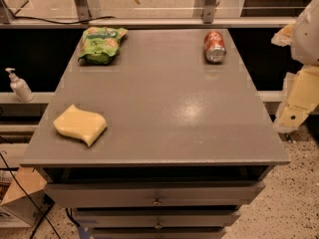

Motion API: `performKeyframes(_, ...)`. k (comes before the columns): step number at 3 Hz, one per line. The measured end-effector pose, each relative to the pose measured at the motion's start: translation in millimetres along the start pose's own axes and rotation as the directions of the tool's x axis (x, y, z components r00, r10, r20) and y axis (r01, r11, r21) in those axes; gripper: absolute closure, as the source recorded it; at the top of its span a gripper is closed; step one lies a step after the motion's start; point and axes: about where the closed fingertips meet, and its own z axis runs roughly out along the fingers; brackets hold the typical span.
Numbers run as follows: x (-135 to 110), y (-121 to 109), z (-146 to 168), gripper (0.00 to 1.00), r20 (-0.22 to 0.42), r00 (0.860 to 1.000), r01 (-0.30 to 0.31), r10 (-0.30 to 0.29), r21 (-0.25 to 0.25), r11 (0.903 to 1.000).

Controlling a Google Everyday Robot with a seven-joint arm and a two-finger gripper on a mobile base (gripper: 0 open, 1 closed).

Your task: Move coke can near green rice chip bag

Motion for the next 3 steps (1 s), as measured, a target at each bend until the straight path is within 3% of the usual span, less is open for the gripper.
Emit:
performKeyframes(1,0.0,0.0,0.0,0.00,0.000,1.000,0.000,0.000,0.000,1.0000)
performKeyframes(2,-5.9,-12.0,1.9,0.00,0.060,0.998,-0.023,0.022,0.027,0.9994)
performKeyframes(3,-16.8,-41.2,11.5,0.00,0.157,0.986,-0.058,0.048,0.056,0.9967)
